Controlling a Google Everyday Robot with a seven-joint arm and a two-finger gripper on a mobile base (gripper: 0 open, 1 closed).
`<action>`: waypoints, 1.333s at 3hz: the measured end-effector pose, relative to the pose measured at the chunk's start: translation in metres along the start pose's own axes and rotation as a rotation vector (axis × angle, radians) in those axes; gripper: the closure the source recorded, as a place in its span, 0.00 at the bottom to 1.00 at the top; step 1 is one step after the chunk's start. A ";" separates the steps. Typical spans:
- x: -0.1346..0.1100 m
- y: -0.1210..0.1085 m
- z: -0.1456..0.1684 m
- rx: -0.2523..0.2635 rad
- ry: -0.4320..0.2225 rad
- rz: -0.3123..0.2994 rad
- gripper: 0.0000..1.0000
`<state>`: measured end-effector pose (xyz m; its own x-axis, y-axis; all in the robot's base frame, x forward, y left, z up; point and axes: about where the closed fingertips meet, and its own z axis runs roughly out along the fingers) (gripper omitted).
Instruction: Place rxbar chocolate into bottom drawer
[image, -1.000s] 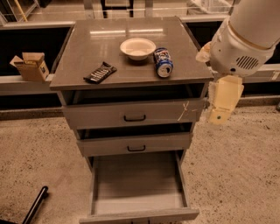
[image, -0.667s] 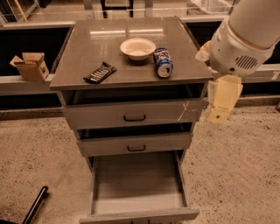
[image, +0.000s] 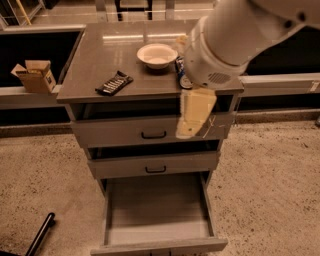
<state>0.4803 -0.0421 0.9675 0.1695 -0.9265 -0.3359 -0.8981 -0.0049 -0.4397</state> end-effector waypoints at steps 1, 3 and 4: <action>-0.010 -0.020 -0.004 0.080 -0.029 -0.003 0.00; -0.021 -0.027 0.017 0.099 -0.112 -0.007 0.00; -0.058 -0.044 0.093 0.103 -0.298 -0.027 0.00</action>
Offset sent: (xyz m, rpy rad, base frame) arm 0.0139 0.0086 0.0133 0.0376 -0.0702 -0.0094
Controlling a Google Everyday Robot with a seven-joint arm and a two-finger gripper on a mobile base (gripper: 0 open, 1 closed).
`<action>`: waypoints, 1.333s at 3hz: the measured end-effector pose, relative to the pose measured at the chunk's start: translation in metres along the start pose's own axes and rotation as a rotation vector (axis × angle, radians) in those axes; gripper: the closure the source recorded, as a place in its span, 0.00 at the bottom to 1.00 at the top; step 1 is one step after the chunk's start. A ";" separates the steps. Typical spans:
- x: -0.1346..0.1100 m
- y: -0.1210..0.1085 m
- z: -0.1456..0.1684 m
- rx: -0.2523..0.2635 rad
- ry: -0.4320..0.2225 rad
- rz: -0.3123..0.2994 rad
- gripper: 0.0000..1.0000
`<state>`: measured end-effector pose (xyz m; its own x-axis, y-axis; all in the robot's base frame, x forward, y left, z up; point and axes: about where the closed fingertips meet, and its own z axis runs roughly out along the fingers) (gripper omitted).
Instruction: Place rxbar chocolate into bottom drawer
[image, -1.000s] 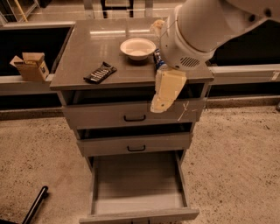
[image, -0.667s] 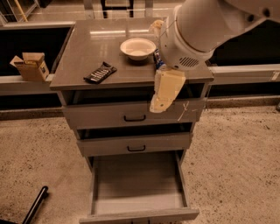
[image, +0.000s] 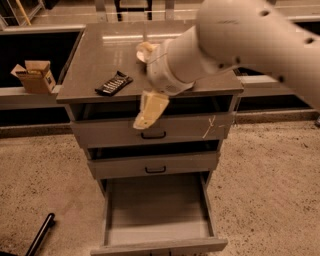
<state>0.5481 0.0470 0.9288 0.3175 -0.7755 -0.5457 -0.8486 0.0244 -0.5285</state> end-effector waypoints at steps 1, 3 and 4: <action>-0.010 -0.008 0.037 0.009 -0.060 -0.029 0.00; -0.012 -0.051 0.120 0.040 -0.006 -0.056 0.00; 0.012 -0.057 0.144 0.027 0.015 -0.029 0.00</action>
Offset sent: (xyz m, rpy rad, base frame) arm 0.0729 0.1087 -0.0350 0.0042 -0.1069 0.0732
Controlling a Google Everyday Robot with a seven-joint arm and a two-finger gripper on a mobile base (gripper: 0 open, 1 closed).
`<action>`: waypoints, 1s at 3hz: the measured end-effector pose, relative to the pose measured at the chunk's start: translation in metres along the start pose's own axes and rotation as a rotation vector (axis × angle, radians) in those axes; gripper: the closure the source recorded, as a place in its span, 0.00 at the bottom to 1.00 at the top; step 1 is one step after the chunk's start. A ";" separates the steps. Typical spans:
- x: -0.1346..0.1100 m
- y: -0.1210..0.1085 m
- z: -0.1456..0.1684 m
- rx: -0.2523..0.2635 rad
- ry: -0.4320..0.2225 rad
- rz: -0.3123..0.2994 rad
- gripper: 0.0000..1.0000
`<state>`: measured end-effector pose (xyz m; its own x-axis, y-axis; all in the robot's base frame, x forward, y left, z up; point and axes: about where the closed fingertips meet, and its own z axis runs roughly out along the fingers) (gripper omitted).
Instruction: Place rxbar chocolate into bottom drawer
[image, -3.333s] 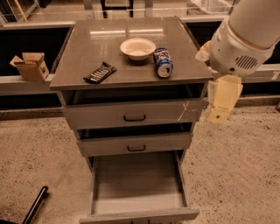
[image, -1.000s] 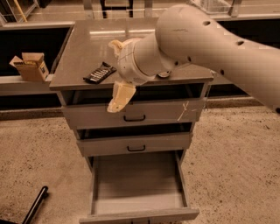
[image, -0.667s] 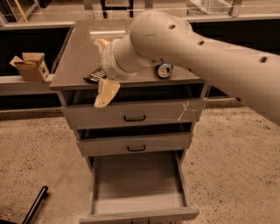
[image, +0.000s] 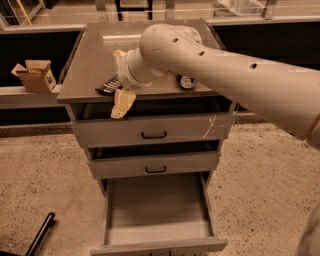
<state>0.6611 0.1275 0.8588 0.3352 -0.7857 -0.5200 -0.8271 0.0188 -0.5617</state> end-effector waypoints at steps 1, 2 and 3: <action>0.015 -0.001 0.015 -0.002 -0.004 0.000 0.00; 0.019 -0.006 0.024 0.006 -0.003 -0.011 0.00; 0.027 -0.011 0.038 -0.005 -0.002 -0.001 0.00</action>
Offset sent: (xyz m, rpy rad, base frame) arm 0.0349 -0.0006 -0.0275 -0.0057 -0.0307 0.0040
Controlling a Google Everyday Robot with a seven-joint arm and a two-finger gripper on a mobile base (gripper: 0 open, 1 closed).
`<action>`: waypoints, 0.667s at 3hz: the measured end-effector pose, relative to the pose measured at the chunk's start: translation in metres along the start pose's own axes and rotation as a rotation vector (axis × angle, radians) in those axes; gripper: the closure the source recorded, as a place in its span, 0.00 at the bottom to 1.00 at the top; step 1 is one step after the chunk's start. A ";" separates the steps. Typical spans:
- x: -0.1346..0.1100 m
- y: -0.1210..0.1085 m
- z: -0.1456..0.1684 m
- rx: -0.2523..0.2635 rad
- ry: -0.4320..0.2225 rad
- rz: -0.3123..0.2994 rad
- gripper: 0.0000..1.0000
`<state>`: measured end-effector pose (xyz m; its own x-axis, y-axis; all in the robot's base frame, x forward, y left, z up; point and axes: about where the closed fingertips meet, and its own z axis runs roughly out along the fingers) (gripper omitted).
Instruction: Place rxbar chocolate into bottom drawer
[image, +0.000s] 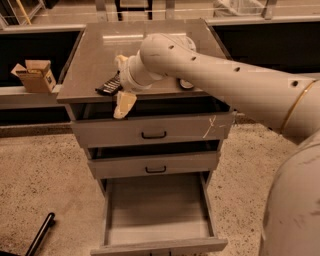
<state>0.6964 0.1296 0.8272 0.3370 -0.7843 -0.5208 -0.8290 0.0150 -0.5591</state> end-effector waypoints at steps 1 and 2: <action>0.005 -0.001 0.013 -0.019 -0.023 0.024 0.18; 0.004 -0.002 0.021 -0.031 -0.047 0.034 0.41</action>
Offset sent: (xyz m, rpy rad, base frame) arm 0.0192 0.0134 -0.0153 0.0694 0.0580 0.0313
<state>0.7088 0.1396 0.8131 0.3289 -0.7534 -0.5693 -0.8534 0.0210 -0.5208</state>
